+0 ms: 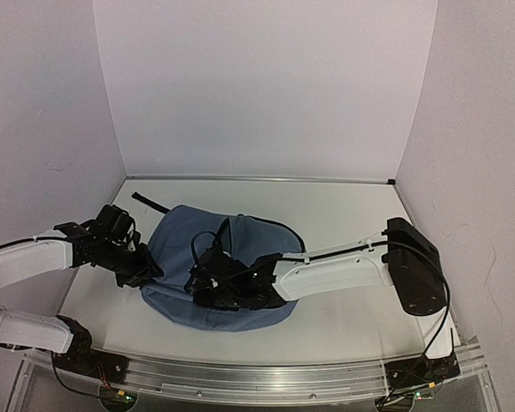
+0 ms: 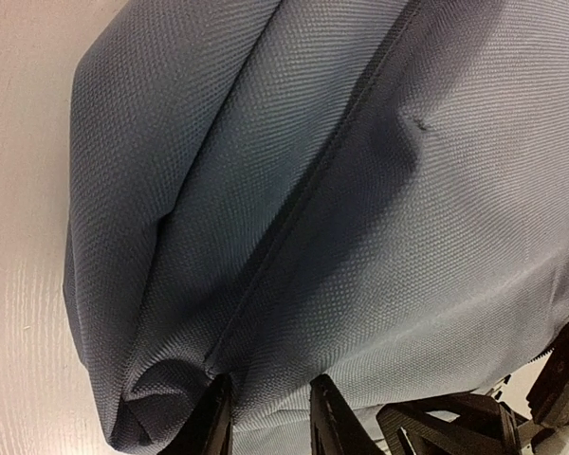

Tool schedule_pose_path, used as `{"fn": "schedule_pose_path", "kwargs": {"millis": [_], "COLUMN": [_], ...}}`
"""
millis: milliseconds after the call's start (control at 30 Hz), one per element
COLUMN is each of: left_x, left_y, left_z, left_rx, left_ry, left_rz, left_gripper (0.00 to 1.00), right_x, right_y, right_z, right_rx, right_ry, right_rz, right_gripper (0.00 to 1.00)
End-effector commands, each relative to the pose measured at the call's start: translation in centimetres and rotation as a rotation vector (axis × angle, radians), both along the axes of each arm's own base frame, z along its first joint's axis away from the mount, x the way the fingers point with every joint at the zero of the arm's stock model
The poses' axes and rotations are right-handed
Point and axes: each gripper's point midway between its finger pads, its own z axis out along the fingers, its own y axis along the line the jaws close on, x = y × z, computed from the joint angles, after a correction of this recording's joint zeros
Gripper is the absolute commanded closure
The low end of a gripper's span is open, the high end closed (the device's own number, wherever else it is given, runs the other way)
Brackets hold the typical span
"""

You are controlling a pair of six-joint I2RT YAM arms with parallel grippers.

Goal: Pack the student bag
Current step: Zip the student bag at the center of the board.

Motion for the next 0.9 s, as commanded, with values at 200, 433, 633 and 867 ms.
{"fn": "schedule_pose_path", "kwargs": {"millis": [200,433,633,867], "left_x": [0.9,0.9,0.7,0.5], "left_y": [-0.9,-0.9,-0.5,0.1], "left_z": [0.6,0.8,0.7,0.3], "left_rx": [-0.039,-0.04,-0.029,-0.01], "left_ry": [-0.042,-0.045,-0.046,-0.046], "left_rz": [-0.018,-0.016,-0.002,0.016], "left_gripper": [0.88,0.97,1.0,1.0], "right_x": [2.2,2.9,3.6,3.8], "right_y": [1.1,1.4,0.8,0.1], "right_z": [1.9,1.5,1.2,4.9], "right_rx": [0.077,0.092,0.092,0.175], "right_ry": [-0.069,-0.063,-0.061,-0.086], "right_rz": [-0.096,-0.115,-0.148,-0.174], "right_gripper": [0.77,0.78,1.0,1.0]}}
